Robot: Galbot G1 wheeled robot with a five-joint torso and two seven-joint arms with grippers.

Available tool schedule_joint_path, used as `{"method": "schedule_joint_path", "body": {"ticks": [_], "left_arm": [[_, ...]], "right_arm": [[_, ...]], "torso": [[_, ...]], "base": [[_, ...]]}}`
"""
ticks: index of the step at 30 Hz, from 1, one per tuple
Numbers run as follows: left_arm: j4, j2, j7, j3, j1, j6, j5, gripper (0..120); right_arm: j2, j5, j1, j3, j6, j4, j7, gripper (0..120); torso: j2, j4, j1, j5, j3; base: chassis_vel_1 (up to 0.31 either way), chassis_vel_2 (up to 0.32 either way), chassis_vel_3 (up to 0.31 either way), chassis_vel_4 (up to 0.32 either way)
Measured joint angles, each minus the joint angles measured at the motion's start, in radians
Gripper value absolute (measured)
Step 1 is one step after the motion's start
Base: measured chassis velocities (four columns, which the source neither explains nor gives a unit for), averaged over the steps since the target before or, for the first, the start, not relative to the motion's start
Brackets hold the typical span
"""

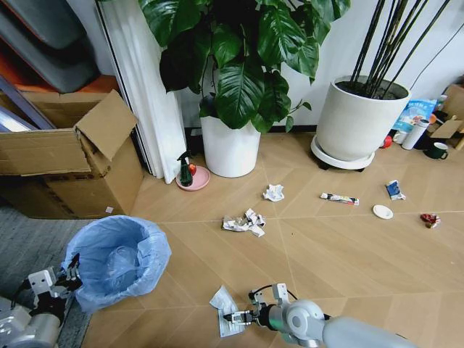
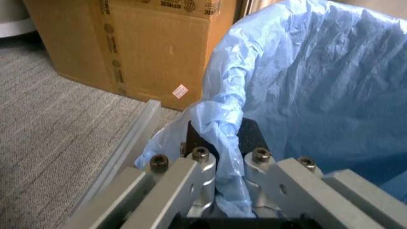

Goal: Pick up the trash bin and place the garbage on the floor into it.

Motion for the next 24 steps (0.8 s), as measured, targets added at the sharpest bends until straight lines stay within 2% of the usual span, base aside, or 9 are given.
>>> {"method": "schedule_joint_path", "body": {"ticks": [12,19,24], "left_arm": [[0.003,0.005,-0.003,0.004,-0.007,0.003,0.002,0],[0.003,0.01,-0.004,0.004,-0.007,0.003,0.0,0],[0.002,0.014,-0.004,0.001,-0.005,0.004,-0.004,0]], "right_arm": [[0.057,-0.012,0.021,-0.012,-0.001,-0.054,-0.007,100],[0.089,-0.018,0.028,-0.016,-0.002,-0.077,-0.006,91],[0.113,-0.025,0.036,-0.025,-0.019,-0.086,0.022,77]], "torso": [[0.0,0.0,0.0,-0.0003,0.0],[0.0,-0.0002,0.0,-0.0004,0.0],[0.001,-0.0004,0.0,-0.0006,0.0]], "base": [[0.0,0.0,0.0,0.0],[0.0,0.0,0.0,0.0],[0.0,0.0,0.0,0.0]]}}
